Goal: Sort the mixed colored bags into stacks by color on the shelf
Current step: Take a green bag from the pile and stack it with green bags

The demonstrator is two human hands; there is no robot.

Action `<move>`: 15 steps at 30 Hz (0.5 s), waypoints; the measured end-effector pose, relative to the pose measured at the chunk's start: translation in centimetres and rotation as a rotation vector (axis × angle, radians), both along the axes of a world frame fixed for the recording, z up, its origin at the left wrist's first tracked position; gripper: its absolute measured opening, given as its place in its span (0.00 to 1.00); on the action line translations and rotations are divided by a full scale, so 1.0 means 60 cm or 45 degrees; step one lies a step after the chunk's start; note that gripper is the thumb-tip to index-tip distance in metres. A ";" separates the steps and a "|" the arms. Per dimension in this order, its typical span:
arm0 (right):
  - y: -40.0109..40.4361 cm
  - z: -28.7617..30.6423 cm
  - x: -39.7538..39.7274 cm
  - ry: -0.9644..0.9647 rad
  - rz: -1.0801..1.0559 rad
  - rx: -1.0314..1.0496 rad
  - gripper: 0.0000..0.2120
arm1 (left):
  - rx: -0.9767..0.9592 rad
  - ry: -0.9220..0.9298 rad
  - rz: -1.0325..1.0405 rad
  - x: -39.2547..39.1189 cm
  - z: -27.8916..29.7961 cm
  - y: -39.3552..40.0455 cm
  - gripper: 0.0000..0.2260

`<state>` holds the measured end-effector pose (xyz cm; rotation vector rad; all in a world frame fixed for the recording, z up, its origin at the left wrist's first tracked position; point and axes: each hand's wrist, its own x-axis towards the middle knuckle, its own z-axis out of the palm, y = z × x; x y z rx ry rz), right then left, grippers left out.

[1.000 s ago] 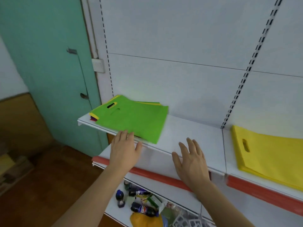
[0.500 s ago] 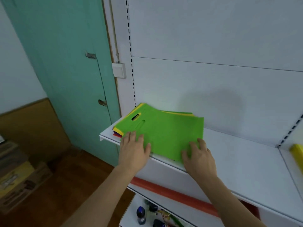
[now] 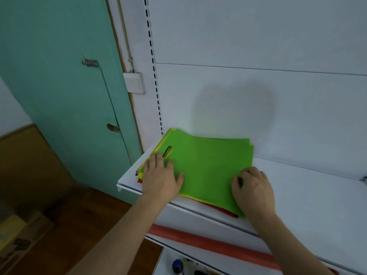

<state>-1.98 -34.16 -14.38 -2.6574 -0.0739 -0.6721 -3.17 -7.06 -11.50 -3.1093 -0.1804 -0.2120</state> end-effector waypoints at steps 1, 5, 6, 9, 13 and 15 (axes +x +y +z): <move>0.003 0.001 -0.004 -0.006 -0.018 0.006 0.05 | 0.011 0.019 -0.002 -0.001 0.000 0.001 0.33; 0.015 0.005 -0.019 0.047 -0.151 -0.033 0.09 | 0.034 0.045 -0.069 -0.010 0.000 -0.011 0.36; 0.016 0.007 -0.020 0.106 -0.197 -0.050 0.12 | 0.027 0.051 -0.092 -0.009 0.002 -0.014 0.36; 0.011 0.015 -0.026 0.270 -0.338 -0.039 0.19 | -0.026 0.009 -0.165 -0.010 0.010 -0.018 0.32; 0.002 0.030 -0.033 0.422 -0.442 0.116 0.22 | -0.199 -0.043 -0.271 -0.012 0.009 -0.017 0.28; -0.001 0.036 -0.036 0.417 -0.452 0.177 0.22 | -0.260 -0.050 -0.291 -0.012 0.008 -0.017 0.27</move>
